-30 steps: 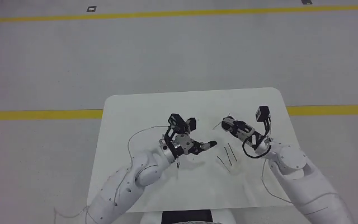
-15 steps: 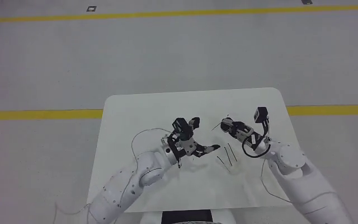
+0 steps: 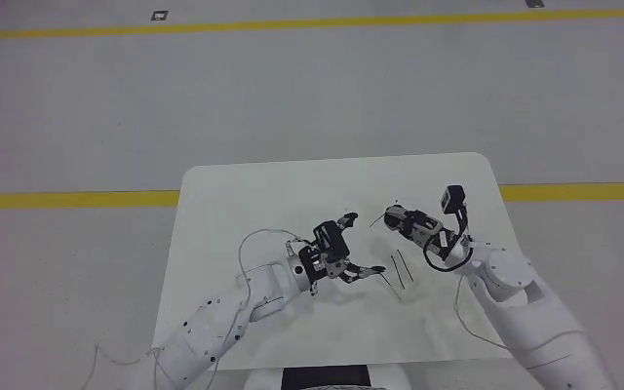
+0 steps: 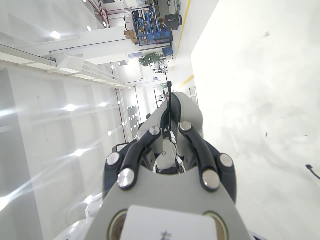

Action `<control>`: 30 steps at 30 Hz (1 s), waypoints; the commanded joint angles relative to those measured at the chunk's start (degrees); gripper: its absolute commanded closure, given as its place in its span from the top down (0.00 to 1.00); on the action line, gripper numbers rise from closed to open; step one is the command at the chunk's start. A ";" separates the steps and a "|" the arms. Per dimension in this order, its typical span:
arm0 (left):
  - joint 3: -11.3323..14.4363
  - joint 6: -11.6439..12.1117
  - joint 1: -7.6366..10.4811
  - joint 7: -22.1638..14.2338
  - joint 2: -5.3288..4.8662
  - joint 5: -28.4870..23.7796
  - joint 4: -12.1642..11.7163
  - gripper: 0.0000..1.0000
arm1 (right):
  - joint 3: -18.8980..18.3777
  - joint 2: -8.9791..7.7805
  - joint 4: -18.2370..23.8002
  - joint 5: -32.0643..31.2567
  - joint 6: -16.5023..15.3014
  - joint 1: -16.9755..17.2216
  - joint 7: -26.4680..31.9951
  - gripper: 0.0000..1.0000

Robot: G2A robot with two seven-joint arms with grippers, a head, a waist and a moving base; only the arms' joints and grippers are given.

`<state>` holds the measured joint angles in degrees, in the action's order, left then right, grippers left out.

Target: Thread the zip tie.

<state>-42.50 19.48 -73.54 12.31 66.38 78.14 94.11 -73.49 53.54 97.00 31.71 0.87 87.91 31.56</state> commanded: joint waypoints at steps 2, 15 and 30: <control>-0.02 -0.88 -0.39 0.05 0.10 -1.07 -0.23 1.00 | 0.47 0.20 0.48 -0.48 -0.69 0.21 -0.16 0.00; 1.16 -3.47 -0.07 -1.39 0.78 -1.72 -1.88 1.00 | 1.66 0.78 1.71 -2.64 -2.24 0.88 0.39 0.00; 0.18 -7.02 -0.38 -3.34 0.94 -1.99 -1.67 0.80 | 2.19 1.07 3.18 -8.16 -2.60 1.19 -0.53 0.00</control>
<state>-42.25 12.53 -73.93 9.28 67.34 75.93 92.41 -71.28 54.58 100.09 23.75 -1.67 89.06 31.00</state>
